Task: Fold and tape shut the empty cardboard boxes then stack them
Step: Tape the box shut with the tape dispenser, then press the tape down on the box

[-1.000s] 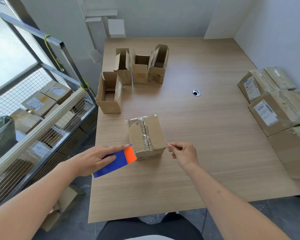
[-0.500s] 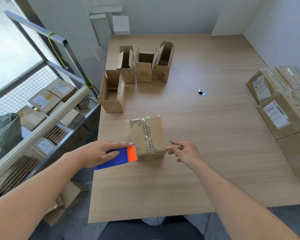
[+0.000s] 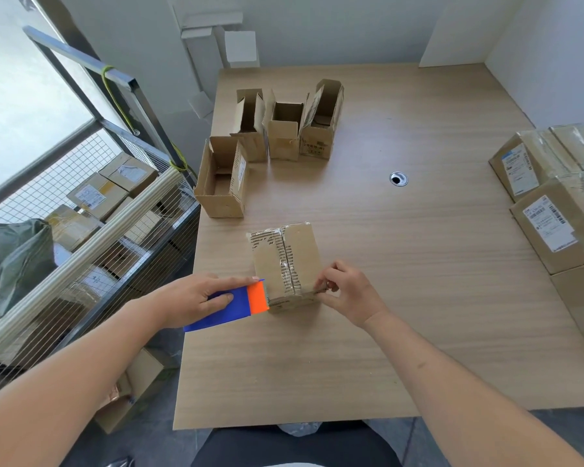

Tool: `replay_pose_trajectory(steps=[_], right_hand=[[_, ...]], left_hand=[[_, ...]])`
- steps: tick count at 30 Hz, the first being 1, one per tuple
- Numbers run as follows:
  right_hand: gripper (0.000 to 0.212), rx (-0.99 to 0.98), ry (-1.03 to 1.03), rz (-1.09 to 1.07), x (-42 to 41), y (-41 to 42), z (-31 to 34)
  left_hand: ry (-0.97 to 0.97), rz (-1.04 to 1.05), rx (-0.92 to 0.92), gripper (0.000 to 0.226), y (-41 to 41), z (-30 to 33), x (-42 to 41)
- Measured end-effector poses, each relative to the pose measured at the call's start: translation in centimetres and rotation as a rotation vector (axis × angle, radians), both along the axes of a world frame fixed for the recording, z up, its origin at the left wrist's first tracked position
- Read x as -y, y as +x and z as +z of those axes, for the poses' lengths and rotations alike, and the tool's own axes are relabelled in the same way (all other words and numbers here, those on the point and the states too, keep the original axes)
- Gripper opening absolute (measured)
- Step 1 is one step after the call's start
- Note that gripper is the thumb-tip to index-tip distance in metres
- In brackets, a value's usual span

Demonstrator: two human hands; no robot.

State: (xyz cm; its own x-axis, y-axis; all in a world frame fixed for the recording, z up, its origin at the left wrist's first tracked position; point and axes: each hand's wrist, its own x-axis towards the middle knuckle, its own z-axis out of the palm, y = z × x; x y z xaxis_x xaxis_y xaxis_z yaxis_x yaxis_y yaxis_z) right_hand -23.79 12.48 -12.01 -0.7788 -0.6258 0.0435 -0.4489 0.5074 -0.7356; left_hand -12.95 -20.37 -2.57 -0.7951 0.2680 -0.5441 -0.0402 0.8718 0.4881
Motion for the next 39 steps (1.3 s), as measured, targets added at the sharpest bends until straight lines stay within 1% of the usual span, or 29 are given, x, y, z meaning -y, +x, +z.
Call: replay_pose_trajectory(steps=[4,8,10,11,12,14,16,18,22,26,32,39], right_hand=[[0.037,-0.001,0.135,-0.078,0.6,-0.3,-0.4],[0.037,-0.134,0.205,0.016,0.8,-0.1,0.7],[0.052,-0.175,0.218,0.084,1.7,0.2,1.3],[0.060,-0.149,0.211,0.110,2.5,0.5,1.5],[0.064,-0.118,0.210,0.128,3.3,0.8,1.6],[0.064,-0.129,0.301,0.146,4.5,1.6,0.6],[0.066,-0.228,0.445,0.140,4.7,2.0,-0.7],[0.066,-0.286,0.498,0.111,4.8,2.0,-1.3],[0.063,-0.338,0.510,0.119,4.9,1.9,-1.5],[0.056,-0.328,0.513,0.137,4.7,2.0,-1.2],[0.054,-0.319,0.527,0.135,4.8,1.9,-1.1],[0.057,-0.270,0.529,0.120,5.2,2.1,-0.7]], left_hand=[[0.003,0.014,-0.014,0.054,0.0,-0.1,-0.4],[0.005,0.013,-0.025,0.055,0.1,-0.4,-0.8],[0.019,0.031,-0.027,0.055,0.2,-0.5,-0.9],[0.030,0.040,-0.036,0.055,0.2,-0.6,-1.0],[0.044,0.048,-0.050,0.055,0.3,-0.6,-1.2],[0.081,0.076,-0.073,0.056,0.6,-0.8,-1.4],[0.122,0.129,-0.081,0.055,1.3,-1.3,-1.5],[0.158,0.176,-0.089,0.052,2.2,-2.0,-1.4],[0.218,0.186,-0.099,0.052,3.9,-3.0,-1.2],[0.236,0.183,-0.105,0.052,4.6,-3.4,-0.6],[0.180,0.163,-0.076,0.051,6.1,-3.9,2.2],[0.079,0.191,-0.077,0.051,5.0,-4.2,1.2]])
